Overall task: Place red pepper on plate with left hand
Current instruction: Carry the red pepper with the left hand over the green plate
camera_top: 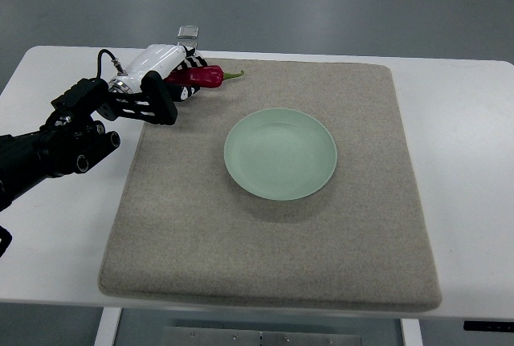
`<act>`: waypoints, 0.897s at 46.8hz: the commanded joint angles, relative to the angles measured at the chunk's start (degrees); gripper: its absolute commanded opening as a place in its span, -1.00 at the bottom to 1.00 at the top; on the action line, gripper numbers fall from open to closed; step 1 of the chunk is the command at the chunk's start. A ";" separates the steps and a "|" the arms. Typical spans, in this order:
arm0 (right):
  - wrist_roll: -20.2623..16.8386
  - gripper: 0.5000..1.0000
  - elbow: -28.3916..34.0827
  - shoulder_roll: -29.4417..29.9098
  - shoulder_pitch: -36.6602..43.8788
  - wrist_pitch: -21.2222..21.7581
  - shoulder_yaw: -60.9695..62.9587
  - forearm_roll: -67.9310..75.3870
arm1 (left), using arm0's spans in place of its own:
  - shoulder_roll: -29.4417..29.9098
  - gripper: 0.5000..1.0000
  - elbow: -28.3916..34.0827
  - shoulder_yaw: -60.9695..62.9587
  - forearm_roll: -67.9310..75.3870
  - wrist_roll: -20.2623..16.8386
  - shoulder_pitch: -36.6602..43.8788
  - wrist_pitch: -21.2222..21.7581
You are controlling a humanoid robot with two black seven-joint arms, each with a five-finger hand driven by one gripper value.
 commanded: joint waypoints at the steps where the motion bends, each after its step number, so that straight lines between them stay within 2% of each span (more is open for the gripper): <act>1: -0.02 0.71 0.00 0.00 0.03 0.02 0.00 0.08 | 0.17 -1.00 -2.73 -1.26 -0.57 -2.09 -0.13 0.13; 8: 0.07 0.71 0.00 0.00 0.03 -0.07 0.00 -0.01 | 0.43 -1.00 -9.06 -2.06 -0.48 -4.02 -0.22 0.05; 26: 0.07 0.71 0.00 0.00 0.03 0.02 0.00 0.08 | 0.52 -1.00 -23.74 -1.00 1.54 -4.37 -0.13 -0.83; 42: -0.02 0.71 0.00 0.00 0.03 0.02 0.00 -0.01 | 0.35 -1.00 -25.94 3.39 6.72 -4.38 0.58 -0.92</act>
